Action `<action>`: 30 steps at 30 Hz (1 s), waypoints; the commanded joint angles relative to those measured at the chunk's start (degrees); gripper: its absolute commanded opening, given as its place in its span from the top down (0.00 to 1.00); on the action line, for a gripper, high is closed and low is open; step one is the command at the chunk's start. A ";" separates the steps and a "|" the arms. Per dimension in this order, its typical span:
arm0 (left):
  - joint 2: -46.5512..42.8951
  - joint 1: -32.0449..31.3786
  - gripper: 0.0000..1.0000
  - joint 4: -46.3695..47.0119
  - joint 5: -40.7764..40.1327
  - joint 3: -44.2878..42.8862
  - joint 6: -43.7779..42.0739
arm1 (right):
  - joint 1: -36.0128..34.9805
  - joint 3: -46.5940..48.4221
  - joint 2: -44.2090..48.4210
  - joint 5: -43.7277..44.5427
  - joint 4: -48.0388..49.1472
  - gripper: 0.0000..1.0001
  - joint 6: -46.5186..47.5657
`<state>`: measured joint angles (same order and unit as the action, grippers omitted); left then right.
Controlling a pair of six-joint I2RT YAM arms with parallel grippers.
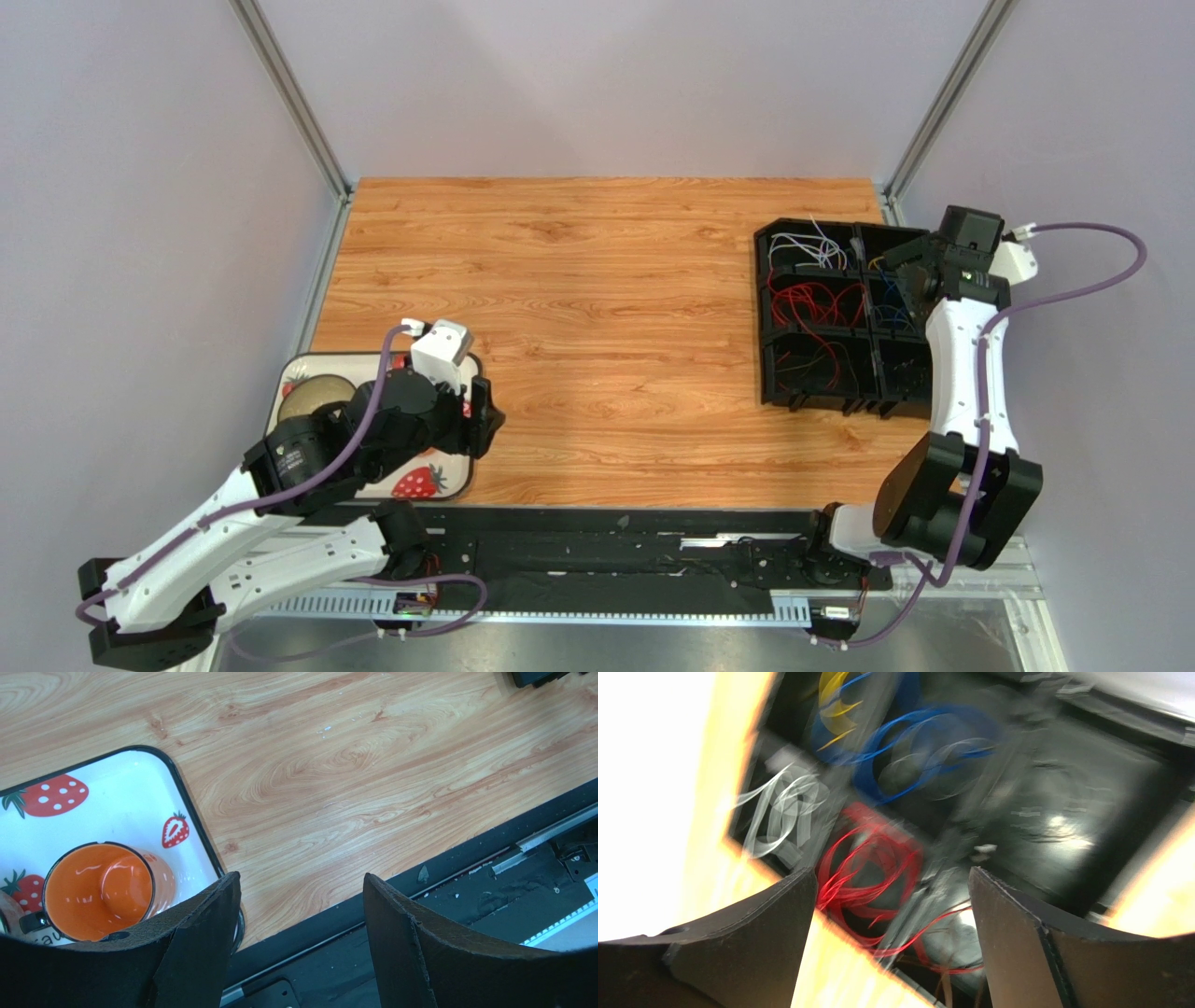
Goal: Untangle the cables
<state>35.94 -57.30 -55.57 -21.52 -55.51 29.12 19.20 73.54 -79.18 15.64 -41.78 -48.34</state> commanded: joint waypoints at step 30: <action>11.33 1.05 0.09 11.95 -27.42 3.56 -0.11 | -30.45 -24.57 27.49 -25.75 37.74 0.00 24.00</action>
<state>43.99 -57.39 -50.85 -38.63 -52.16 29.50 -11.18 51.35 -53.95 -14.74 -10.68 -22.70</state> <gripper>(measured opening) 0.899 0.994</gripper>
